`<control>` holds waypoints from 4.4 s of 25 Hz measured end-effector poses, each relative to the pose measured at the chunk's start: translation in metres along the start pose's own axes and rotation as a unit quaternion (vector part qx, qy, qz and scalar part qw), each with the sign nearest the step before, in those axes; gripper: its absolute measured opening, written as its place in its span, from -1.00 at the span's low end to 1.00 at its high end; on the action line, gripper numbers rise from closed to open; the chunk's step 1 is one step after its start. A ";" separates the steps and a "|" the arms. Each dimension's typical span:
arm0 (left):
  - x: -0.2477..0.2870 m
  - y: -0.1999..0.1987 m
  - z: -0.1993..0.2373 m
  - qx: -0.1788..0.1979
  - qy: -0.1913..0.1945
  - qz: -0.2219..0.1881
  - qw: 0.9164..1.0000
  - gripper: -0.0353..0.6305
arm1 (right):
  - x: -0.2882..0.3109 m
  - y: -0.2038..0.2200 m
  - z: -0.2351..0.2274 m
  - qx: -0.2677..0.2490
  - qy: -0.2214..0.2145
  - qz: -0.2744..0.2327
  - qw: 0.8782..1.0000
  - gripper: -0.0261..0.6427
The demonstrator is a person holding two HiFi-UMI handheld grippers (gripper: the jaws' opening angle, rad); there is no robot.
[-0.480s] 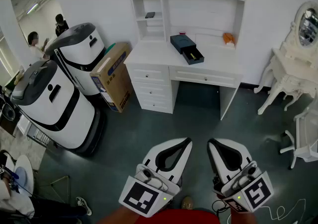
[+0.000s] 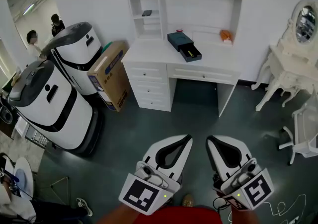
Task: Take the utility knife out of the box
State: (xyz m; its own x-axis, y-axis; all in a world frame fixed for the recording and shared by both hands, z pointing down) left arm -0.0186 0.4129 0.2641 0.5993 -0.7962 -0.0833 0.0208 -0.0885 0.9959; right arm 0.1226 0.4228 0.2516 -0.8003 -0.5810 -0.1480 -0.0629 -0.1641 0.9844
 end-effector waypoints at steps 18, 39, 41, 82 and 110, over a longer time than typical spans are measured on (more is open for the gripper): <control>0.002 0.007 0.065 -0.013 -0.008 -0.005 1.000 -0.78 | 0.058 0.002 -0.004 0.010 0.025 -0.022 0.999 -0.94; 0.092 0.042 0.166 -0.021 -0.023 0.003 1.000 -0.78 | 0.145 0.041 -0.097 0.016 0.032 -0.009 0.999 -0.94; 0.119 0.045 0.179 -0.018 -0.028 0.006 0.999 -0.78 | 0.157 0.045 -0.126 0.017 0.030 -0.010 0.999 -0.94; 0.550 0.125 0.448 0.001 -0.006 0.023 1.000 -0.78 | 0.409 0.208 -0.571 0.049 0.102 0.210 0.971 -0.80; 0.582 0.152 0.493 -0.016 -0.055 0.051 0.997 -0.78 | 0.443 0.425 -0.654 0.149 -0.027 0.714 0.684 -0.44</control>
State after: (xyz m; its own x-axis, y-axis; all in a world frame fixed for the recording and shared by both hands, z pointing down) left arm -0.0612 -0.3595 0.3488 0.5077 -0.8613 0.0169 -0.0098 0.0138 0.9999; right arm 0.1310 -0.4256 0.5419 -0.1930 0.0519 0.9798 0.6934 0.7138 0.0988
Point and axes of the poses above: the fingertips, and each gripper's own axes: x forward along the fingers, z to its left, y out of its underside, the point moved 7 cm from there along -x, backward along the fingers, and after that the axes turned 9 degrees about -y, right-handed, at the moved point
